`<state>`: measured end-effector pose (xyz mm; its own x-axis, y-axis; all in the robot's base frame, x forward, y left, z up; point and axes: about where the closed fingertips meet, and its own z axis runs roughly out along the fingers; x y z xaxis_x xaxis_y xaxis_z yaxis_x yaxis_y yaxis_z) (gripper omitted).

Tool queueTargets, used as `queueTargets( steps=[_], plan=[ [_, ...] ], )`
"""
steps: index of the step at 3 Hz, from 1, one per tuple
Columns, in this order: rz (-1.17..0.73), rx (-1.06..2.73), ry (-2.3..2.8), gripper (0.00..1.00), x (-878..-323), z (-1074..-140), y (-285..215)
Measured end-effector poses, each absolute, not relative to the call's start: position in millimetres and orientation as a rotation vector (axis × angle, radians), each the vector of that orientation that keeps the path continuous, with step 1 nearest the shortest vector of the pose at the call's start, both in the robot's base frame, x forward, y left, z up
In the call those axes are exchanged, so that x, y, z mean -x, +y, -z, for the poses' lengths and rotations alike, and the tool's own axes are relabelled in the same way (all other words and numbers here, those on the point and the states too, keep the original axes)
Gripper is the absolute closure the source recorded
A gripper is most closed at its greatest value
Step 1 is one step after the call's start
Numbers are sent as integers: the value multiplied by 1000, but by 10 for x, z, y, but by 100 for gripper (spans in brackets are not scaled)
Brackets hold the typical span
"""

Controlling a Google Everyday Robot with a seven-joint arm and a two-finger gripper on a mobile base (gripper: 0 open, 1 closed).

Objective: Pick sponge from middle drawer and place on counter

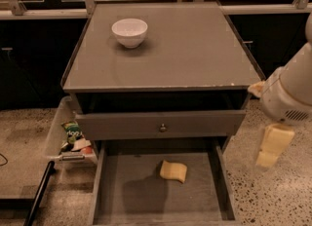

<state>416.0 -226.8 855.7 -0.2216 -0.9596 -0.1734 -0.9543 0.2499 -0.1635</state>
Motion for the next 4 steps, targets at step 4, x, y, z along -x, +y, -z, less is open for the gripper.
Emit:
queueTargets(
  steps=[4],
  plan=[
    [-202,1754,2268,0,-4215,-7310,-2107]
  ],
)
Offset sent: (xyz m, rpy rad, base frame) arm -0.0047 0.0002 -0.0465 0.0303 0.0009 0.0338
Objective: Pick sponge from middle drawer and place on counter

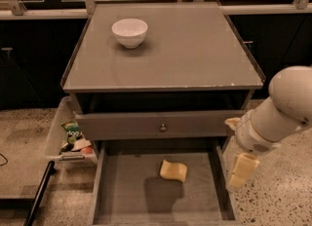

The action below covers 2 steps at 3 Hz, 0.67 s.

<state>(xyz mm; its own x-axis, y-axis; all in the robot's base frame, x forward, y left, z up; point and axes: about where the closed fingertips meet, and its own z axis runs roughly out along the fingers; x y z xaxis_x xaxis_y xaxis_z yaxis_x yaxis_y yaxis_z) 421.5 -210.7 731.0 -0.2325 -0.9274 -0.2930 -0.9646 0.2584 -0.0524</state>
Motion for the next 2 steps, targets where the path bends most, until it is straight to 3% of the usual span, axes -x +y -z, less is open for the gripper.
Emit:
queueTargets(
  steps=[2],
  plan=[
    [-380,1596,2157,0,-4475,-6280,-1868]
  ],
)
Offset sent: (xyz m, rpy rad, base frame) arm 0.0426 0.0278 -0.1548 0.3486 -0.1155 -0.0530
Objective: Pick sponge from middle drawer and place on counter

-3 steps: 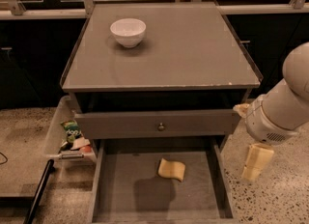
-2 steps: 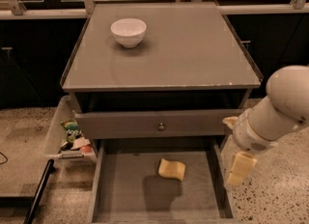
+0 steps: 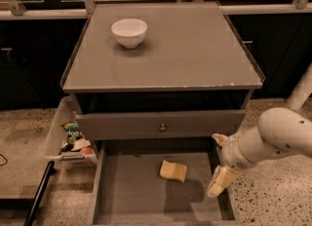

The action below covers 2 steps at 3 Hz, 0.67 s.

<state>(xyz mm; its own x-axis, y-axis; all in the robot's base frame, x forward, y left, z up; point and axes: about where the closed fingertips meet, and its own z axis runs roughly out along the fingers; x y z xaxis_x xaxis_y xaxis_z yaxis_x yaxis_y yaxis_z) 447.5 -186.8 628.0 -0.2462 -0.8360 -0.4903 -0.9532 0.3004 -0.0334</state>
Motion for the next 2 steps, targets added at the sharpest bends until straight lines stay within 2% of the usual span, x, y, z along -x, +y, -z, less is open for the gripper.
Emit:
queueTargets(
  steps=[1,2],
  plan=[
    [-484,1561,2117,0,-4592,-5791,-1840],
    [-485,1561,2117,0,-4592,-5790,-1840]
  ],
)
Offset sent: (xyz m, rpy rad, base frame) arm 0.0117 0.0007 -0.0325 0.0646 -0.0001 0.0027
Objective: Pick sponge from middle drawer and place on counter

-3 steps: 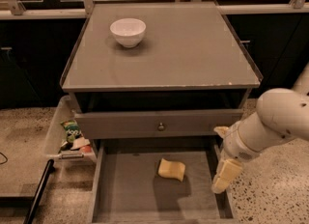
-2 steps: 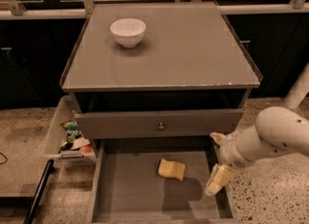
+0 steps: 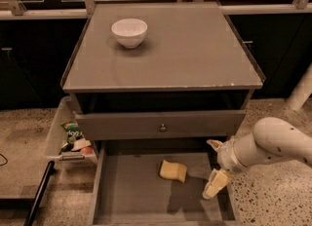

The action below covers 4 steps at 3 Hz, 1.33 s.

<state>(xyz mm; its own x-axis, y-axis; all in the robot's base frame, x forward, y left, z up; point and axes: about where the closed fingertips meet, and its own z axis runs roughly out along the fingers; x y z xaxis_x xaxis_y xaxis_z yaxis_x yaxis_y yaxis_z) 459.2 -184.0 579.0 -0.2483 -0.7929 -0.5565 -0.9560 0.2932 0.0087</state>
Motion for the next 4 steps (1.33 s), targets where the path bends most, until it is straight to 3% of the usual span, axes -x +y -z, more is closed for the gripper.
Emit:
queueTargets(
  steps=[4],
  plan=[
    [-610,1615,1931,0,-4848,-4469,-1320]
  ],
)
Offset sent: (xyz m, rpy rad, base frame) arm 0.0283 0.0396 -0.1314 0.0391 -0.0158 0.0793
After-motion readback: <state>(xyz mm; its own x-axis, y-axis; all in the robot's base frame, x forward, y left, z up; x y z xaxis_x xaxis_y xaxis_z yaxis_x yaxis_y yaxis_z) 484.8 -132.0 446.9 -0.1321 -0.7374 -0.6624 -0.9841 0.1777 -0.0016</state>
